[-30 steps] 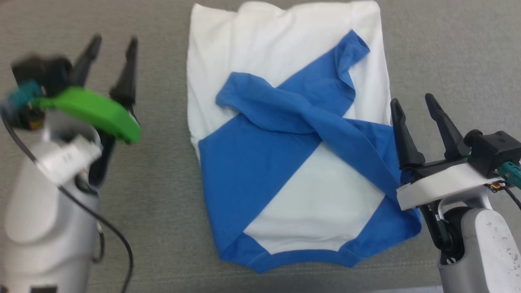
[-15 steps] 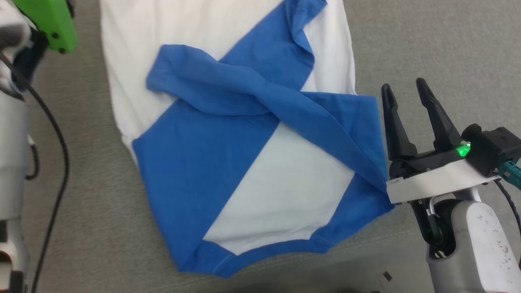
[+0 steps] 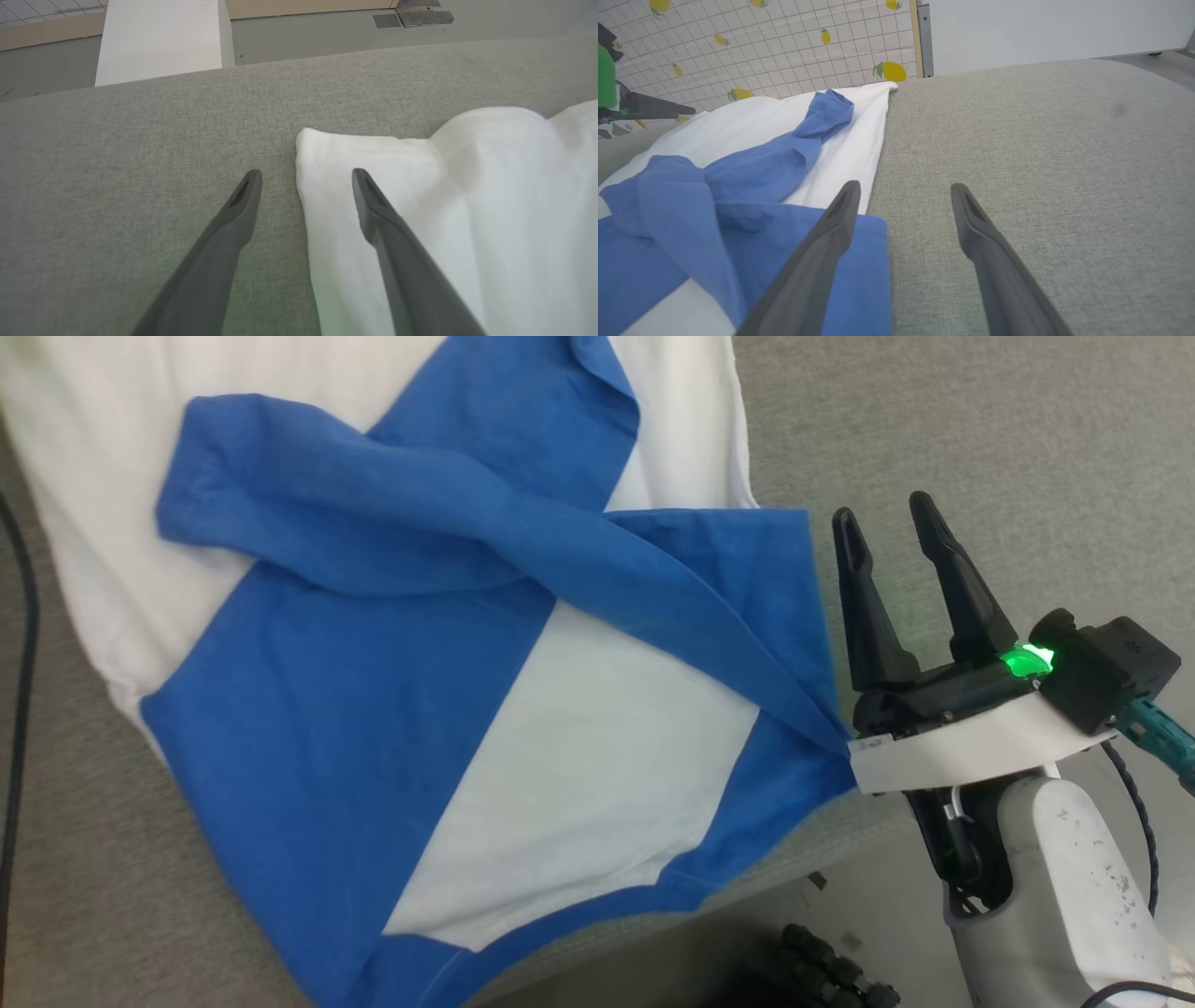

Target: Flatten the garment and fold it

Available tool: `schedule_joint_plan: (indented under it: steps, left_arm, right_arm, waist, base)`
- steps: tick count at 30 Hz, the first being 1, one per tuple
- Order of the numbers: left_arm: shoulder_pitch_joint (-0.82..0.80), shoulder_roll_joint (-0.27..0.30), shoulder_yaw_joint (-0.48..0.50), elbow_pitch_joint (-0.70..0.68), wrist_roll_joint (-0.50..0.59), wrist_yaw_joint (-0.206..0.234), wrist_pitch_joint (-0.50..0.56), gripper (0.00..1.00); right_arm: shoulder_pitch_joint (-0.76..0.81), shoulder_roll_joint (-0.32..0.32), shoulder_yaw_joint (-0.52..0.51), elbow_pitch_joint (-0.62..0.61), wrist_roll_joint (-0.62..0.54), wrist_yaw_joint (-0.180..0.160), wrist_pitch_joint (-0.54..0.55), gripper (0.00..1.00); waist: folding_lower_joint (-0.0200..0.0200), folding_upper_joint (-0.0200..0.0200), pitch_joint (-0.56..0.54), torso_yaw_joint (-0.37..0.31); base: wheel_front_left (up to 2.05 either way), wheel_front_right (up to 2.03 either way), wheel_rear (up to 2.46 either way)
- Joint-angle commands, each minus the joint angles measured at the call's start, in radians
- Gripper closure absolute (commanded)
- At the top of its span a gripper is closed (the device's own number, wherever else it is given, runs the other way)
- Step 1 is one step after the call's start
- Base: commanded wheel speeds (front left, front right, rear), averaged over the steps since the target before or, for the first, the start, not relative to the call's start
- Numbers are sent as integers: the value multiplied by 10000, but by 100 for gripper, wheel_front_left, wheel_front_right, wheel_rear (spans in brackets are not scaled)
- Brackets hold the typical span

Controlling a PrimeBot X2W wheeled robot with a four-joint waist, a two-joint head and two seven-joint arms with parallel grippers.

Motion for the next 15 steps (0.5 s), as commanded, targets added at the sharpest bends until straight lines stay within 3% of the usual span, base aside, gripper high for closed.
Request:
schedule_joint_plan:
  steps: [1,11,13,15]
  left_arm:
    - [-211,143,6,-10,150,218,127,0]
    - [-103,798,-241,10,1099,1579,1511,0]
    - [-34,793,-288,-137,1130,1690,1702,98]
    - [61,705,-270,-318,1012,1720,1785,100]
  right_arm:
    - [-169,25,77,56,120,-15,-129,0]
    - [-219,25,280,237,311,-15,-369,0]
    - [-241,25,289,235,310,-15,-379,0]
    - [-301,25,304,228,286,-15,-361,0]
  waist:
    - [-1,-1,455,-486]
    - [-1,-1,604,-761]
    - [-1,-1,623,-748]
    - [-1,-1,630,-705]
  base:
    - [0,0,0]
    - [0,0,0]
    - [0,0,0]
    - [0,0,0]
